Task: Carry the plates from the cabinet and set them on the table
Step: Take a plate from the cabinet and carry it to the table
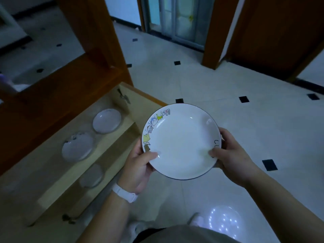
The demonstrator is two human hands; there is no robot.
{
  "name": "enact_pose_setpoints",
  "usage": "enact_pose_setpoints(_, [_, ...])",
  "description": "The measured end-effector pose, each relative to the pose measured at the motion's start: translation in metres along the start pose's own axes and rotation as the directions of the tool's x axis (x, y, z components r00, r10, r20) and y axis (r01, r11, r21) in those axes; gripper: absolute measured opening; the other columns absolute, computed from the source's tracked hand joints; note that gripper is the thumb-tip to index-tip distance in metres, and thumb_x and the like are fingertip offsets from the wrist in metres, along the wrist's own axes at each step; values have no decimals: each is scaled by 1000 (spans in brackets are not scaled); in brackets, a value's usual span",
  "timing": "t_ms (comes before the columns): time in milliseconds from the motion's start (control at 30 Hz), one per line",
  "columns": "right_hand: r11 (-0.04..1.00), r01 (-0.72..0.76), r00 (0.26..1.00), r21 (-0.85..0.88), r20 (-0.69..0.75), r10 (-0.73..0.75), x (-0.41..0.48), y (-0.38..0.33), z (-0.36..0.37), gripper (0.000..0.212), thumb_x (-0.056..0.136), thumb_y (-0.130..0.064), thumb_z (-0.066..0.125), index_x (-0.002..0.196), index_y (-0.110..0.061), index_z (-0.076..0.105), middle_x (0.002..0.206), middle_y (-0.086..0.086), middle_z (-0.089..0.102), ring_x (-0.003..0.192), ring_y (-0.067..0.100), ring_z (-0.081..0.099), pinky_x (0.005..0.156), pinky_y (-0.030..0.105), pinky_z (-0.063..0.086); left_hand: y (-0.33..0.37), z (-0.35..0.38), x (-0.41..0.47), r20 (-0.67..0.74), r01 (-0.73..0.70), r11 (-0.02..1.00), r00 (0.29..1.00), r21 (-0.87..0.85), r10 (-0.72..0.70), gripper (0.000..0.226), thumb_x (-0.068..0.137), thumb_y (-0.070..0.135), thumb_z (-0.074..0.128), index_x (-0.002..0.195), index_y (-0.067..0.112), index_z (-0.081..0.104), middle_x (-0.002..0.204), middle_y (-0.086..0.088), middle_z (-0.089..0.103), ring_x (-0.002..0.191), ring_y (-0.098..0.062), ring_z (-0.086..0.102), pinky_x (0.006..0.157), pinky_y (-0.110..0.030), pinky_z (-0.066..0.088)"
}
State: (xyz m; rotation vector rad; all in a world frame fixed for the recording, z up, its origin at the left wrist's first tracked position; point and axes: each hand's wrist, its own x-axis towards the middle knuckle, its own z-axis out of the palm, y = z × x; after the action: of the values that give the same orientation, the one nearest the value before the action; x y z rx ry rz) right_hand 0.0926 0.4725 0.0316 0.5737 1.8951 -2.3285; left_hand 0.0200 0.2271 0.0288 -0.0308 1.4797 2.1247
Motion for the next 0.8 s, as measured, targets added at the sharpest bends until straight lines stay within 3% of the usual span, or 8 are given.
enact_pose_setpoints(100, [997,42,997,60,-69,-37,-19,-4,-48,59,64,-4,55,111,-40,62,97,-2,71,84,23,70,64,41,57,-11,47,14,63,-7,998,998,68,2,56,73,-2,57,121,25,64,122,-8,68,105,-24,66,75,-37,57])
enact_pose_setpoints(233, [988,84,977,129,-207,-56,-49,-4,-109,59,64,-3,55,115,-33,62,104,8,67,85,25,68,63,41,57,-31,109,32,144,29,991,988,133,-48,53,77,-10,55,111,28,69,114,-6,72,97,-22,70,66,-32,57])
enact_pose_setpoints(467, [985,141,902,101,-423,-86,-106,0,-192,54,67,-9,53,111,-39,60,99,-4,71,83,20,71,61,33,58,-62,211,50,260,50,968,959,245,-116,62,67,0,60,124,24,54,113,-3,71,95,-23,69,65,-39,58])
enact_pose_setpoints(567, [975,180,857,127,-506,-93,-130,3,-218,53,67,-9,54,104,-46,63,99,-6,70,84,20,71,62,32,58,-74,251,57,355,53,967,924,250,-142,60,67,-2,60,123,21,52,108,-1,72,90,-19,70,59,-34,56])
enact_pose_setpoints(800, [957,240,740,164,-669,-71,-165,12,-271,58,65,-6,55,109,-43,63,104,-1,70,85,25,70,65,39,57,-105,328,82,518,89,942,817,323,-255,73,68,-3,60,133,25,47,119,-3,69,97,-19,68,62,-33,56])
